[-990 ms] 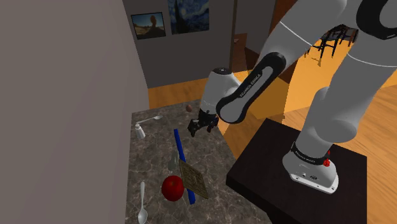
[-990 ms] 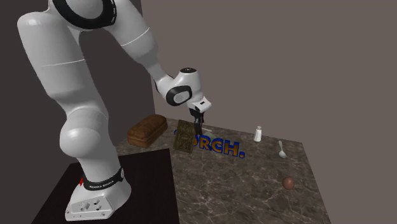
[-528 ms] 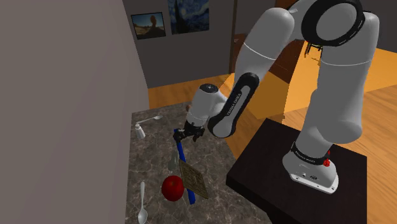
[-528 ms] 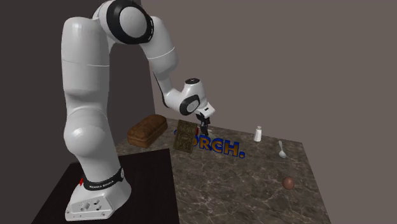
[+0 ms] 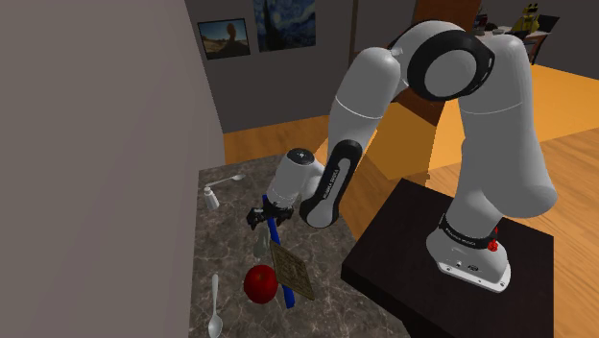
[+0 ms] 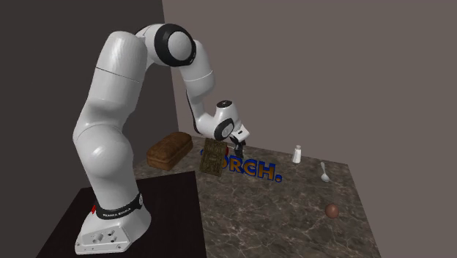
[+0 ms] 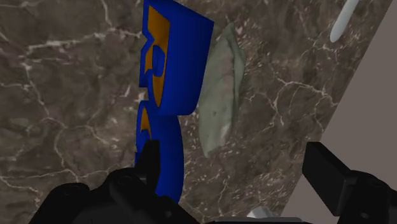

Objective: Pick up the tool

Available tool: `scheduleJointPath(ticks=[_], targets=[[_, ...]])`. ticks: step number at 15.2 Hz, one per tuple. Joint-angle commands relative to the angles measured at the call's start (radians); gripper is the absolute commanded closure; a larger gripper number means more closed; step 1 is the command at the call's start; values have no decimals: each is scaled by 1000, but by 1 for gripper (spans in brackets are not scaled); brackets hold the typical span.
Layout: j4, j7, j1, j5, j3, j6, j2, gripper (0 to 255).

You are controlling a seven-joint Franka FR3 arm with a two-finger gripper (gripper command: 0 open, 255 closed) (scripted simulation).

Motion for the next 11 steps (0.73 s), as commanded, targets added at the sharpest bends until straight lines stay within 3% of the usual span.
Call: scheduleJointPath(ticks=[1, 6, 7, 11], targets=[[11, 3, 9, 2, -7, 20, 29, 0], [23, 3, 12, 3, -10, 46, 67, 0], [24, 3, 12, 2, -10, 45, 68, 255], [23, 3, 12, 2, -10, 45, 67, 255]])
